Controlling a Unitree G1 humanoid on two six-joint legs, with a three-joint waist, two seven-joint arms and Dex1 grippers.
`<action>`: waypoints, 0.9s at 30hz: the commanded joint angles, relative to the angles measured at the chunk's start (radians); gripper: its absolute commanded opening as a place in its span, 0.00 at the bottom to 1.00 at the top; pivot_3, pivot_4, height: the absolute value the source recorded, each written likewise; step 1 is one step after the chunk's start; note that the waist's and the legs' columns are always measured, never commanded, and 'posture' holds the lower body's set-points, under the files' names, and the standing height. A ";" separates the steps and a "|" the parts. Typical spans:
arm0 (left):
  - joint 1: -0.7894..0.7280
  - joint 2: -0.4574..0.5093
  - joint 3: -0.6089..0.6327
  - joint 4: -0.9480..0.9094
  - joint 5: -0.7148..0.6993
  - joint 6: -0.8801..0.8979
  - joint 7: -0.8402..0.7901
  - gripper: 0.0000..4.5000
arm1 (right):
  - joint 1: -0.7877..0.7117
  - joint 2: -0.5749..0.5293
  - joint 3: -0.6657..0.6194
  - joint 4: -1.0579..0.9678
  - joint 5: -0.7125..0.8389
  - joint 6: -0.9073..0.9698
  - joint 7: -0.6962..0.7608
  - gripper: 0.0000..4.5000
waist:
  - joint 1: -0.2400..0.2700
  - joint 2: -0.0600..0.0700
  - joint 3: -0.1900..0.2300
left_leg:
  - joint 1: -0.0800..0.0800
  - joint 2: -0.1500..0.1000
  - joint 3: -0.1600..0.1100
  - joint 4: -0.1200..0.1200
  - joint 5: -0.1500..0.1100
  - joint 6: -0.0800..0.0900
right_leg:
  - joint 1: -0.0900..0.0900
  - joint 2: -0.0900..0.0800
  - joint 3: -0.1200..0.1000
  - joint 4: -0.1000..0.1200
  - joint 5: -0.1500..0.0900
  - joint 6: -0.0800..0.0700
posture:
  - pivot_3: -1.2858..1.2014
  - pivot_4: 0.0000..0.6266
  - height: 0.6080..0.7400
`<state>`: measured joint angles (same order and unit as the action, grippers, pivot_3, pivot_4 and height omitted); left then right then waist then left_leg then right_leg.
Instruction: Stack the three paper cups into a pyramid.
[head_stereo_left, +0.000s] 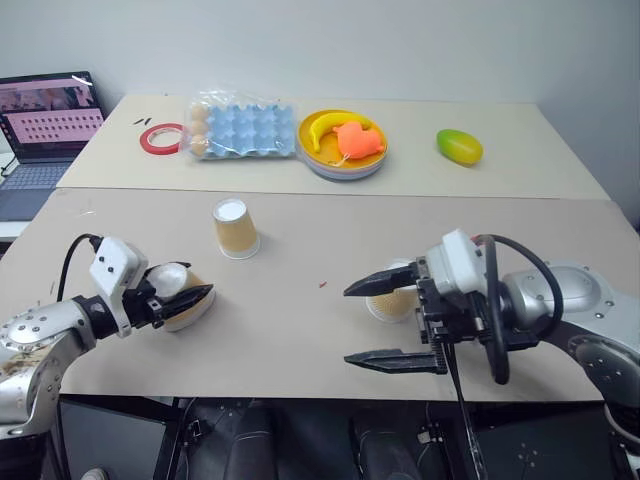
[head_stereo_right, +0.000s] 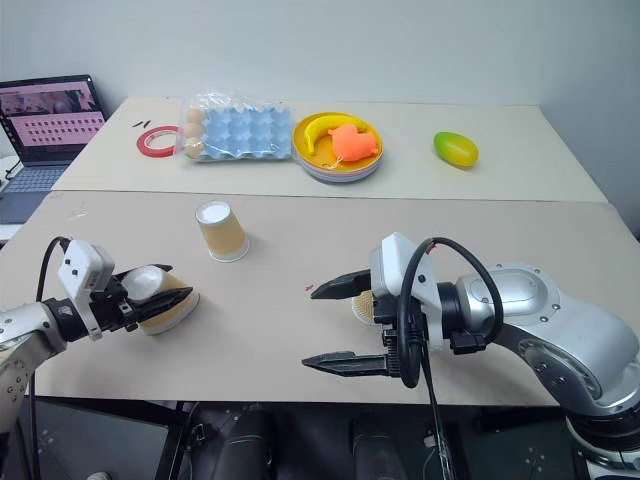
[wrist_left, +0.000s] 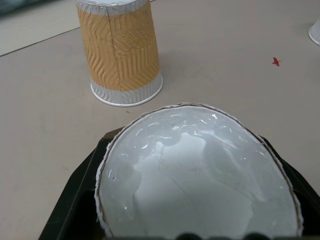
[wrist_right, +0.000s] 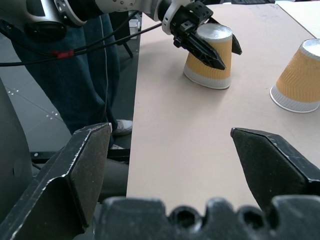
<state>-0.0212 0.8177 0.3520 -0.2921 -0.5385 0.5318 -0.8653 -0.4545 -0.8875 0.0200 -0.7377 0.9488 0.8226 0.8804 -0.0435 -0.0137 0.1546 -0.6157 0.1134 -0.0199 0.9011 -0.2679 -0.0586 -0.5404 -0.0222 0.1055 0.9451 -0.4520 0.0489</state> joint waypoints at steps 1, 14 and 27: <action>-0.067 -0.007 -0.041 -0.026 -0.008 0.003 0.009 0.58 | -0.035 -0.006 -0.019 -0.013 0.009 0.006 -0.015 1.00 | 0.004 0.000 0.000 | 0.000 0.000 0.000 0.000 0.000 0.000 | 0.000 0.000 0.000 0.000 0.000 0.000 | 0.52 0.24 0.28; -0.451 -0.209 -0.420 -0.007 0.023 -0.032 -0.071 0.58 | -0.141 0.025 0.023 0.066 -0.071 -0.005 -0.017 1.00 | 0.003 0.001 0.001 | 0.001 -0.002 -0.003 0.002 0.000 0.000 | 0.010 0.001 -0.001 0.000 0.001 0.002 | 0.52 0.24 0.28; -0.643 -0.400 -0.577 0.262 0.149 -0.165 -0.146 0.58 | -0.096 0.019 -0.009 0.023 -0.073 0.022 -0.091 1.00 | 0.003 0.003 0.001 | 0.001 -0.002 -0.005 0.002 0.001 0.001 | 0.012 0.001 -0.002 0.000 0.001 0.002 | 0.52 0.24 0.28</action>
<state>-0.6475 0.4213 -0.2104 -0.0363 -0.4110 0.3921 -0.9925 -0.5448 -0.8629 0.0534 -0.6853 0.8671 0.8408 0.8004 -0.0407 -0.0112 0.1559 -0.6148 0.1110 -0.0248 0.9034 -0.2673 -0.0577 -0.5281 -0.0211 0.1034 0.9456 -0.4512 0.0508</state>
